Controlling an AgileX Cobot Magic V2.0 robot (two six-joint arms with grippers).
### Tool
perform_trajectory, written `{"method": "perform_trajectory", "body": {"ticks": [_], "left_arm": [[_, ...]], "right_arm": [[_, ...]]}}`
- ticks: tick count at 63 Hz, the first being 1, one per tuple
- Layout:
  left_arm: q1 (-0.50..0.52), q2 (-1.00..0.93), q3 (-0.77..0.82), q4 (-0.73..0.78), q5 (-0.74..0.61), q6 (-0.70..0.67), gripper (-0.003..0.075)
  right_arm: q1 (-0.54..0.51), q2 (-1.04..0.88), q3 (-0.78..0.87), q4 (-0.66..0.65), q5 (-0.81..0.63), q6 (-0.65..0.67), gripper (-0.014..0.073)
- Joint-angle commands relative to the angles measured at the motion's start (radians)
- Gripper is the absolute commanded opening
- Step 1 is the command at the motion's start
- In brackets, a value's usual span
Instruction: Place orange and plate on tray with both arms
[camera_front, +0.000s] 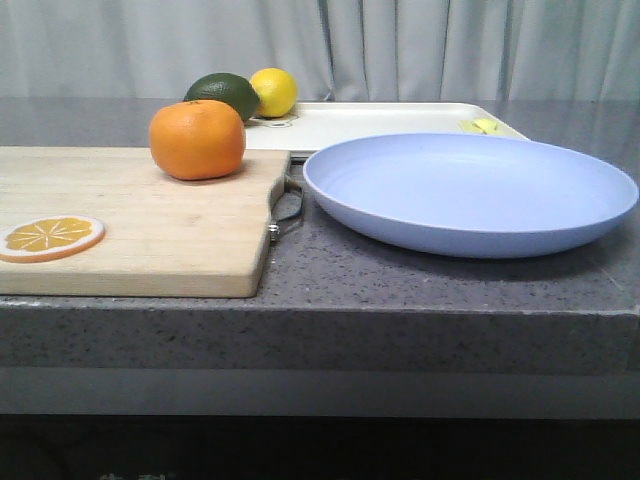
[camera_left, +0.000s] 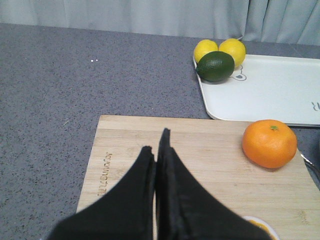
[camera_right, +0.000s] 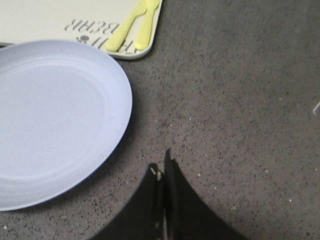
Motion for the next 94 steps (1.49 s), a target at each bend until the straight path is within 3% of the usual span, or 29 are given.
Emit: {"method": "perform_trajectory", "body": {"ticks": [1, 5, 11, 18, 24, 29, 46, 57, 94], "left_arm": [[-0.006, 0.033, -0.027, 0.0, -0.073, -0.003, -0.0016], [-0.006, 0.049, -0.027, 0.016, -0.073, -0.003, 0.0005], [-0.006, 0.073, -0.027, 0.037, -0.075, -0.003, 0.0125], [-0.006, 0.091, -0.027, 0.037, -0.084, -0.003, 0.0349], [-0.019, 0.11, -0.027, 0.037, -0.092, -0.001, 0.0522], [-0.062, 0.129, -0.027, 0.037, -0.101, -0.001, 0.0578], [-0.306, 0.279, -0.08, 0.043, -0.133, 0.024, 0.058], [-0.41, 0.424, -0.144, 0.044, -0.174, 0.024, 0.0579], [-0.461, 0.898, -0.471, 0.043, -0.148, 0.024, 0.0579]], "right_arm": [[-0.005, 0.019, -0.034, 0.001, -0.042, -0.01, -0.0057], [-0.005, 0.019, -0.034, 0.001, -0.042, -0.01, 0.0004], [-0.005, 0.019, -0.034, 0.001, -0.038, -0.011, 0.0207], [-0.005, 0.019, -0.034, 0.001, -0.029, -0.011, 0.0527], [-0.005, 0.019, -0.034, 0.001, -0.017, -0.011, 0.0669], [-0.005, 0.019, -0.034, 0.001, -0.009, -0.011, 0.0638], [-0.005, 0.019, -0.034, 0.001, -0.008, -0.011, 0.0631], [-0.005, 0.019, -0.034, 0.001, -0.008, -0.011, 0.0631], [-0.005, 0.019, -0.034, 0.002, -0.009, -0.011, 0.0631]]}}
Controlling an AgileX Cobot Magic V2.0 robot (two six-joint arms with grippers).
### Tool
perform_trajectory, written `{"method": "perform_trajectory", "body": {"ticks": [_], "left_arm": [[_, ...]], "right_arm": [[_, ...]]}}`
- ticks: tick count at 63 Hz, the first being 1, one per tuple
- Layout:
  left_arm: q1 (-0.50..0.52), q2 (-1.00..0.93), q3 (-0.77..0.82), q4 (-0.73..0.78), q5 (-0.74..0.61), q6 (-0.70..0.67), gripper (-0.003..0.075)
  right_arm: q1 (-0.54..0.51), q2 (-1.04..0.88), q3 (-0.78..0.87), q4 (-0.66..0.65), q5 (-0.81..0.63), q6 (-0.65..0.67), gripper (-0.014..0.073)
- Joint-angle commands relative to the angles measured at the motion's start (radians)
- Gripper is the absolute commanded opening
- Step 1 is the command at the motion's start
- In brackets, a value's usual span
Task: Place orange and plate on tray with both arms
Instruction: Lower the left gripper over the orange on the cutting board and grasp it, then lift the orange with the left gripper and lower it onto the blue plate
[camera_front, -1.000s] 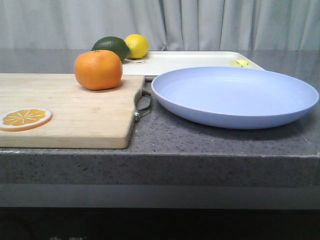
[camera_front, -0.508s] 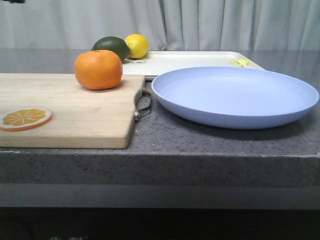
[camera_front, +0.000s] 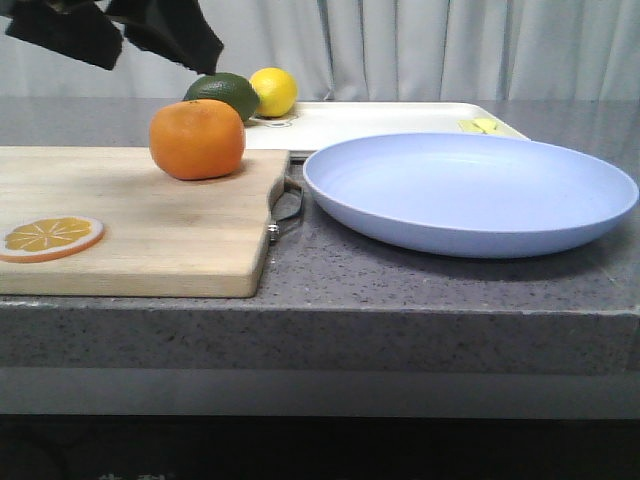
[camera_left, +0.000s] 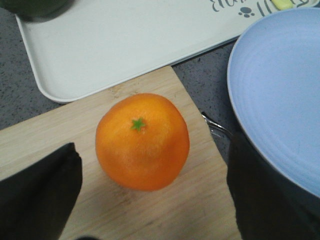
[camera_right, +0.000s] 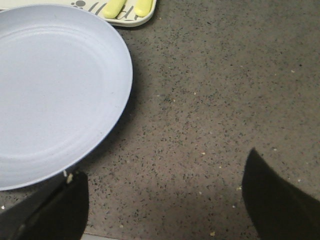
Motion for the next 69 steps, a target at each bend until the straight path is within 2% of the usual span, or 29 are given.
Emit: {"method": "perform_trajectory", "body": {"ticks": [1, 16, 36, 53, 69], "left_arm": [[-0.007, 0.037, -0.088, 0.002, -0.036, 0.001, 0.0579], [-0.007, 0.173, -0.2, 0.061, 0.054, 0.001, 0.0579], [-0.007, 0.266, -0.244, 0.06, 0.103, 0.001, 0.0575], [-0.007, 0.267, -0.264, 0.044, 0.159, 0.001, 0.0392], [-0.07, 0.27, -0.389, 0.044, 0.242, 0.003, 0.0391]], "right_arm": [[-0.005, -0.002, -0.034, 0.002, -0.057, -0.011, 0.0631], [-0.005, -0.002, -0.034, 0.002, -0.057, -0.011, 0.0631], [-0.005, -0.002, -0.034, 0.002, -0.057, -0.011, 0.0631], [-0.005, -0.002, -0.034, 0.002, -0.058, -0.011, 0.0631], [-0.005, -0.002, -0.034, 0.002, -0.061, -0.011, 0.0631]]}}
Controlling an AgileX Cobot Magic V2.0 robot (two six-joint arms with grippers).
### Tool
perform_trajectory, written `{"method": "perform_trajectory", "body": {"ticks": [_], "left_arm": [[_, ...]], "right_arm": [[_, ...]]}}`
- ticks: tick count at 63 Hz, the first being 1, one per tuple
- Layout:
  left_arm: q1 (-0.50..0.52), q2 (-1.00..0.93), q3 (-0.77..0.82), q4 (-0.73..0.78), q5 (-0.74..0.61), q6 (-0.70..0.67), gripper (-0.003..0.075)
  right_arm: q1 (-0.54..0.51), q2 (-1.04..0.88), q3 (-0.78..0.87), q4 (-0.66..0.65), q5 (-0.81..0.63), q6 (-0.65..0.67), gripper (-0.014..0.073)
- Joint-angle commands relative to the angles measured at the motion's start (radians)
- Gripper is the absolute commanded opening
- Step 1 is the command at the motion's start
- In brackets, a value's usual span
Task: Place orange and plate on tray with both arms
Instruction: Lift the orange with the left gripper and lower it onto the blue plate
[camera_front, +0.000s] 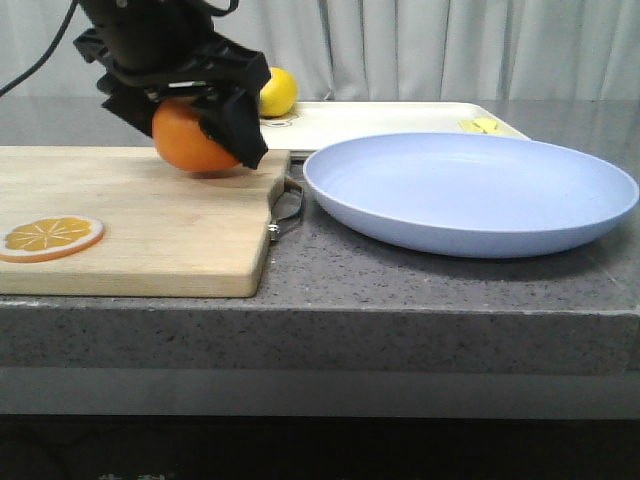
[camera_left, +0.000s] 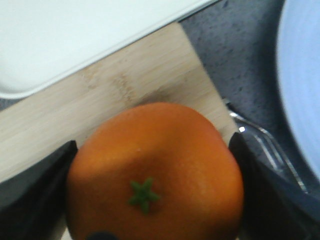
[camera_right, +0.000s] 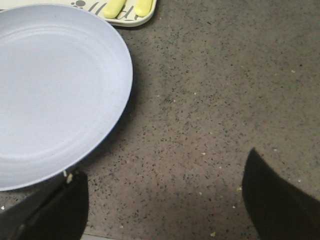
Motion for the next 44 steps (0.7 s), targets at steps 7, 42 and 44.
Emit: {"method": "perform_trajectory", "body": {"ticks": [7, 42, 44], "left_arm": [[-0.087, -0.046, -0.129, -0.01, -0.033, 0.005, 0.0391], [-0.292, 0.163, -0.383, -0.01, -0.012, 0.005, 0.0391], [-0.297, 0.176, -0.396, -0.01, -0.014, 0.005, 0.0391]], "right_arm": [[-0.005, -0.002, -0.034, 0.002, -0.064, -0.011, 0.0631], [-0.005, -0.002, -0.034, 0.002, -0.064, -0.011, 0.0631], [-0.005, -0.002, -0.034, 0.002, -0.064, -0.011, 0.0631]]}}
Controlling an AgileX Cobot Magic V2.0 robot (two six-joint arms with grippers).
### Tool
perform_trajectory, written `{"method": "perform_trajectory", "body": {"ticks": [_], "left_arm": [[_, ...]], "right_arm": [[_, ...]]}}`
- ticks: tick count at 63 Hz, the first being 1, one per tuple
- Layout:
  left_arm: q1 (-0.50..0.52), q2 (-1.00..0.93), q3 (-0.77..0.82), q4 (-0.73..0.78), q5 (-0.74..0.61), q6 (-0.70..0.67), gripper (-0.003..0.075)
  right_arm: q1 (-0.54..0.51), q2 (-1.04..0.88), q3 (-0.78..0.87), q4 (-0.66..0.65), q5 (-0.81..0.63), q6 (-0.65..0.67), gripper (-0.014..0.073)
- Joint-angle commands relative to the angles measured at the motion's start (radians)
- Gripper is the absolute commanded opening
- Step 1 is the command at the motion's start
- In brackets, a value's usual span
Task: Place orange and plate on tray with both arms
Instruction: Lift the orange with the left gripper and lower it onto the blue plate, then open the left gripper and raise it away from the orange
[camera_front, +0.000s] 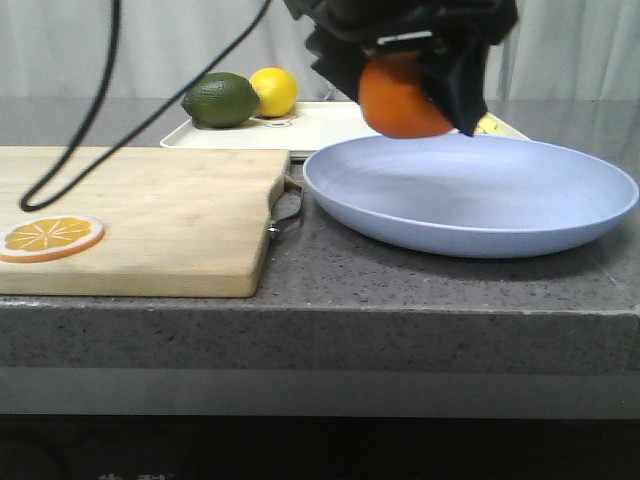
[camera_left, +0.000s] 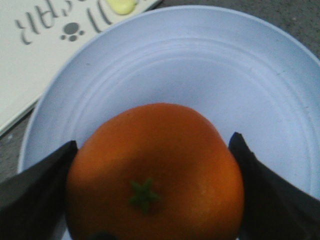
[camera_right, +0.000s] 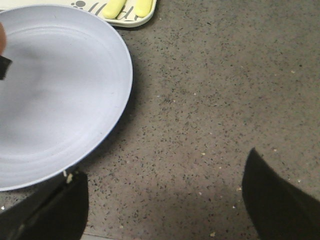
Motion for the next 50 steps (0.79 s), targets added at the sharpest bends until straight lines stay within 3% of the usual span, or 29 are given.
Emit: {"method": "perform_trajectory", "body": {"ticks": [1, 14, 24, 31, 50], "left_arm": [[-0.02, -0.011, -0.069, 0.0, -0.058, 0.001, 0.0391], [-0.038, 0.044, -0.104, 0.0, -0.065, 0.001, 0.0417], [-0.046, 0.051, -0.104, 0.0, -0.072, 0.001, 0.0558], [-0.047, 0.051, -0.104, 0.0, -0.068, 0.001, 0.0612], [-0.045, 0.0, -0.159, 0.011, 0.069, -0.02, 0.0613]], "right_arm": [[-0.005, -0.002, -0.034, 0.002, -0.064, -0.011, 0.0631], [-0.005, -0.002, -0.034, 0.002, -0.064, -0.011, 0.0631], [-0.005, -0.002, -0.034, 0.002, -0.064, -0.011, 0.0631], [-0.005, -0.002, -0.034, 0.002, -0.064, -0.011, 0.0631], [-0.005, -0.002, -0.034, 0.002, -0.059, -0.011, 0.0631]]}}
